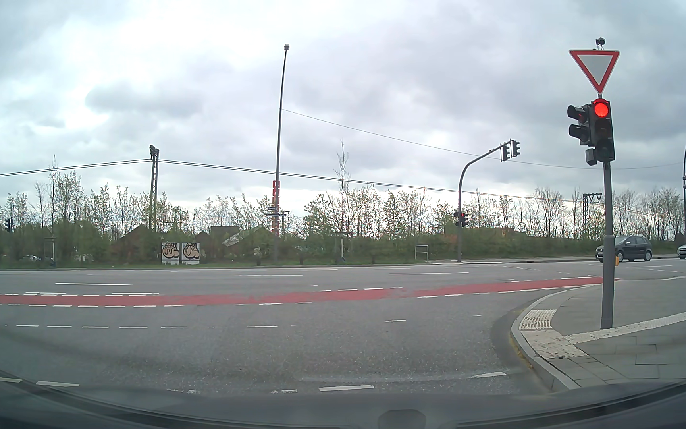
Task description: Follow the waypoints while adhering to traffic rules and regulations
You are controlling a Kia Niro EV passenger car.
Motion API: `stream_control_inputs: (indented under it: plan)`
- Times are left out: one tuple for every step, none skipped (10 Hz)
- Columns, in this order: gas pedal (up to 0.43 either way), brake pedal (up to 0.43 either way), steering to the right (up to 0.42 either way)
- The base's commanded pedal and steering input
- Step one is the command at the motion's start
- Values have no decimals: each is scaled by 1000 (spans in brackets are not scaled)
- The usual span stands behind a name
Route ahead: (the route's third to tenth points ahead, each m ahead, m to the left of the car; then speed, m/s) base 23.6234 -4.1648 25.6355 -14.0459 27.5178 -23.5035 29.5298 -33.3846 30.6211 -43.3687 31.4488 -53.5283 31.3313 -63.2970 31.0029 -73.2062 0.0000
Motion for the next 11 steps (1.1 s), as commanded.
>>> stream_control_inputs:
  plan:
    - [0, 6, 1]
    - [0, 0, 1]
    - [0, 0, 1]
    - [0, 0, 1]
    - [0, 0, 1]
    - [0, 0, 1]
    - [0, 0, 0]
    - [0, 0, 1]
    - [0, 0, 1]
    - [0, 6, 1]
    - [0, 0, 1]
